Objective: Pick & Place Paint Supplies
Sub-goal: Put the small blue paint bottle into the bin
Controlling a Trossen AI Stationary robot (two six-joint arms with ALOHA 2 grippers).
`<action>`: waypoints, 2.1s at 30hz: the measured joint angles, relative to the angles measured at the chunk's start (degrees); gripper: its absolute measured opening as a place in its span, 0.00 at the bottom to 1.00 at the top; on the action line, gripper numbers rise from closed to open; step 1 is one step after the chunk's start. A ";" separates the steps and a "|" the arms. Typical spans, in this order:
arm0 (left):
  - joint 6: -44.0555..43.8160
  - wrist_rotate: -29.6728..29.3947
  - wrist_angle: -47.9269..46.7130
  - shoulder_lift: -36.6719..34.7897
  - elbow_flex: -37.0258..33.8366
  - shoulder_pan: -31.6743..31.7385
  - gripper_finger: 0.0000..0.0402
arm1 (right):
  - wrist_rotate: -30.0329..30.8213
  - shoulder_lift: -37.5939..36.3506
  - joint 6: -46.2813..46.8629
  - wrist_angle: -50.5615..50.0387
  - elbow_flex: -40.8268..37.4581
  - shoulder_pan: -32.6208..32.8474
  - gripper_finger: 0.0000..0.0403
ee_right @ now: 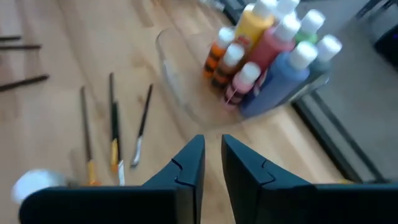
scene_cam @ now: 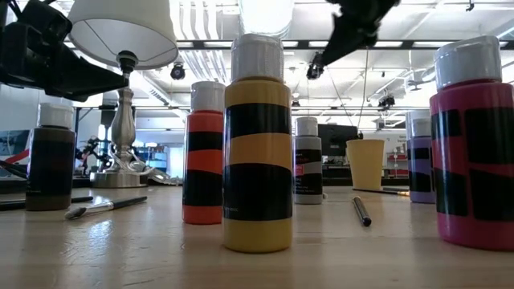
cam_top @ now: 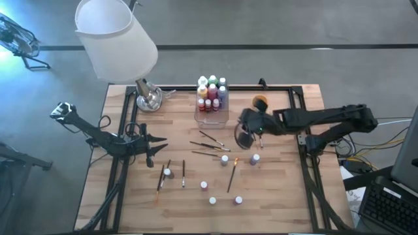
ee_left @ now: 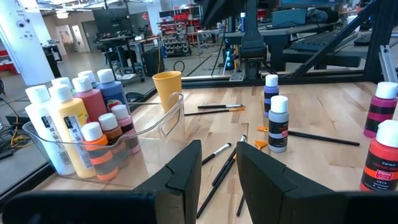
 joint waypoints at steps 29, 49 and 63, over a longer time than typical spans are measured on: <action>0.00 0.02 -1.01 0.02 0.00 0.00 0.27 | -3.56 -21.19 17.53 -2.73 -19.83 12.89 0.13; 0.00 0.01 -1.08 0.02 0.00 -0.01 0.27 | -7.69 -18.99 29.24 -5.38 -19.85 28.98 0.03; 0.00 0.02 -1.05 0.02 0.00 0.00 0.27 | -2.86 -18.68 36.13 -9.29 -20.21 34.49 0.02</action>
